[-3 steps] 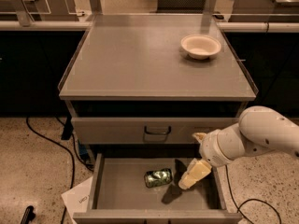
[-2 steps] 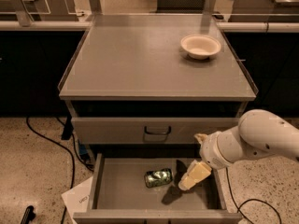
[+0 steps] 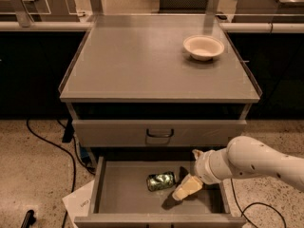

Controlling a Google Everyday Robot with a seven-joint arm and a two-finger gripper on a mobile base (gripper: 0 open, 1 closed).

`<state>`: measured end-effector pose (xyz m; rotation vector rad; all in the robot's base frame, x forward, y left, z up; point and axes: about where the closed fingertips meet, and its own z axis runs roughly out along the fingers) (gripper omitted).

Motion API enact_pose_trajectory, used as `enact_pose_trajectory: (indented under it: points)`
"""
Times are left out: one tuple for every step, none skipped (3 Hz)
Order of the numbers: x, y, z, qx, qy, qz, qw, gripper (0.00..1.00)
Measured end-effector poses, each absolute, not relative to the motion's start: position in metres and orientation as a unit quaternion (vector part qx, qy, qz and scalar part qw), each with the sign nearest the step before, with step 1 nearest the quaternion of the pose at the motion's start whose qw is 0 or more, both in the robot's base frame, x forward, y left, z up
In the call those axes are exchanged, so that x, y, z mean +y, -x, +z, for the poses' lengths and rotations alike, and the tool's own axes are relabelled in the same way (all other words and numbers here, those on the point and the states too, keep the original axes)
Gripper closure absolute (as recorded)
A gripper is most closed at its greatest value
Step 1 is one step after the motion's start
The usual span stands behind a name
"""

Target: Pick green can from middle drawer and place on counter

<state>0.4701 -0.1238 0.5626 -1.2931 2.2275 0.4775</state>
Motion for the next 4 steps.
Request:
enact_pose_trajectory:
  points:
    - [-0.111, -0.484, 0.522, 0.816, 0.477, 0.195, 0.262, 0.00]
    - [-0.109, -0.481, 0.515, 0.817, 0.475, 0.200, 0.258, 0.00]
    - [-0.111, -0.479, 0.515, 0.822, 0.469, 0.194, 0.257, 0.00]
    - [-0.109, -0.477, 0.489, 0.828, 0.461, 0.190, 0.255, 0.00]
